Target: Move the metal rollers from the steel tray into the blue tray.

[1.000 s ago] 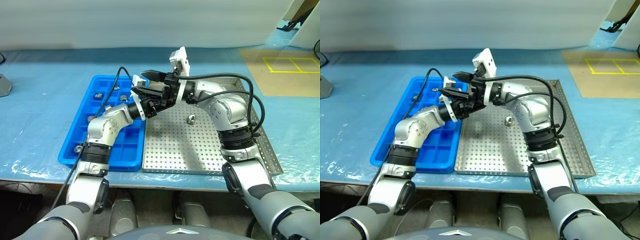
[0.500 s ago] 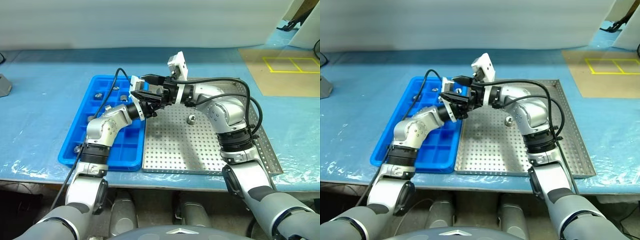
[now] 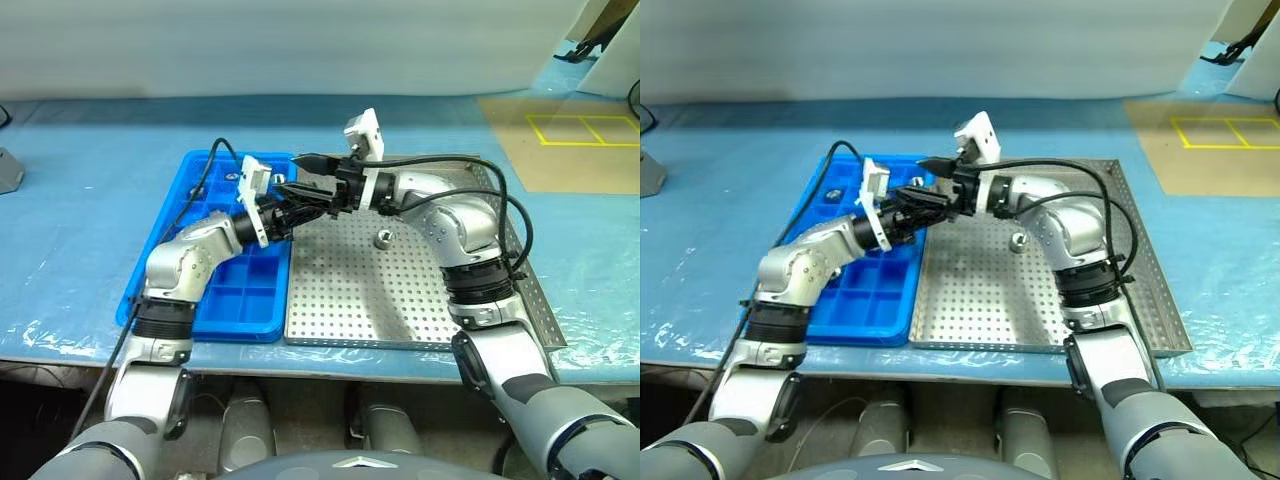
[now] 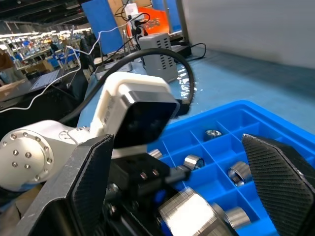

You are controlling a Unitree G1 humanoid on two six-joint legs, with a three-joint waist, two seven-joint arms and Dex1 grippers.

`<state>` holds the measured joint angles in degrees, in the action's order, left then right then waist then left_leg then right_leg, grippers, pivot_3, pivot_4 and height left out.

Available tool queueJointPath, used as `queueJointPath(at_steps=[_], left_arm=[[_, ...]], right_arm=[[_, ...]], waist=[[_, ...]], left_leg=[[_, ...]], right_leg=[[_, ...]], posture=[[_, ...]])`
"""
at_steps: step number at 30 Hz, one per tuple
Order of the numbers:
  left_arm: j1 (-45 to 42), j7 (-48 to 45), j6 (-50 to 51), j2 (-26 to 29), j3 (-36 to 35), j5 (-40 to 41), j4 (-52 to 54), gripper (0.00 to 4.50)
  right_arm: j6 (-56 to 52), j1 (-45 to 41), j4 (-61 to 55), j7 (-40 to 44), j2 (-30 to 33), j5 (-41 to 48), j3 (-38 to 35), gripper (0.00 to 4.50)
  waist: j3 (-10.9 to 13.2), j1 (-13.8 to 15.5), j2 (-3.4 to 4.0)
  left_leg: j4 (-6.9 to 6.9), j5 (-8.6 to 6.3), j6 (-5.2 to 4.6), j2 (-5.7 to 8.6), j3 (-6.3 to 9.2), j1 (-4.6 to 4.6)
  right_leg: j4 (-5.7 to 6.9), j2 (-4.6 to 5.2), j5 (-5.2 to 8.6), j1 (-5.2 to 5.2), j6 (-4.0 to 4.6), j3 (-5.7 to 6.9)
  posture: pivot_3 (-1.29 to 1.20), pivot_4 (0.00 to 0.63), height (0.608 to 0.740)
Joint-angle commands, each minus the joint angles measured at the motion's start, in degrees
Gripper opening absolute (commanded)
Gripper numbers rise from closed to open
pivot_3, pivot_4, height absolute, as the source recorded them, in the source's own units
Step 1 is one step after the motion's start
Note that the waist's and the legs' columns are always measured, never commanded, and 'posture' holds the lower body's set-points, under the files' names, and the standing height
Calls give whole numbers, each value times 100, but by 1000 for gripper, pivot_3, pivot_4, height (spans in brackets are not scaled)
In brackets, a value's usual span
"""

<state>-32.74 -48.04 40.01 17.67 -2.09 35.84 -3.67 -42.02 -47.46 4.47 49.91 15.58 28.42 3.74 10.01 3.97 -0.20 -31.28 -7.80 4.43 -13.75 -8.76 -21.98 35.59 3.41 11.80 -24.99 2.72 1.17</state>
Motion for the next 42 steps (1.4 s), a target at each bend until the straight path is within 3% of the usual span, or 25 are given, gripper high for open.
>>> queueJointPath(at_steps=[1,5,10,12,16,22,30,42], left_arm=[[130,-110,14,249,-73,51,408,1365],[413,-245,86,792,-245,139,828,1365],[796,-554,229,1797,-704,384,1481,1365],[1167,-805,3,2335,-721,98,1615,1365],[1662,-921,16,2894,-950,54,1656,1365],[2296,-758,124,2808,-855,165,2059,1365],[3432,-842,-57,2909,-751,-44,2423,1365],[3342,-582,-187,2775,-496,-290,2238,1365]], right_arm=[[-134,5,-232,31,164,301,-345,4352],[-101,142,-327,64,435,306,-447,4352],[637,725,-404,234,997,-539,264,4352],[1296,963,-377,208,1177,-1177,723,4352],[1706,1191,-374,352,1107,-1410,1029,4352],[1896,945,31,443,816,-1535,1078,4352],[1975,927,290,574,877,-1602,968,4352],[2111,1014,409,533,832,-1798,1037,4352]], waist=[[0,1,0],[0,-4,1],[1,-2,1],[1,-11,4],[2,-9,5],[2,11,5],[1,6,3],[1,7,4]], left_leg=[[0,0,0,0,0,0],[0,0,0,-2,0,0],[4,0,1,-2,0,1],[3,0,1,-1,-1,1],[6,-1,0,-3,-3,8],[1,-11,-17,-3,-2,12],[5,-14,-23,-6,-2,10],[4,-14,-23,-5,-3,29]], right_leg=[[0,0,0,0,0,0],[1,-1,0,-1,0,1],[-5,-2,1,0,0,3],[-4,-1,1,-1,0,3],[-3,-1,3,-1,-3,2],[-1,0,3,6,-2,2],[-4,-3,3,3,0,3],[-2,-2,3,19,-1,0]], posture=[[-71,150,740],[-72,150,740],[-63,150,740],[-48,150,740],[-13,150,740],[13,150,740],[12,150,740],[13,150,740]])
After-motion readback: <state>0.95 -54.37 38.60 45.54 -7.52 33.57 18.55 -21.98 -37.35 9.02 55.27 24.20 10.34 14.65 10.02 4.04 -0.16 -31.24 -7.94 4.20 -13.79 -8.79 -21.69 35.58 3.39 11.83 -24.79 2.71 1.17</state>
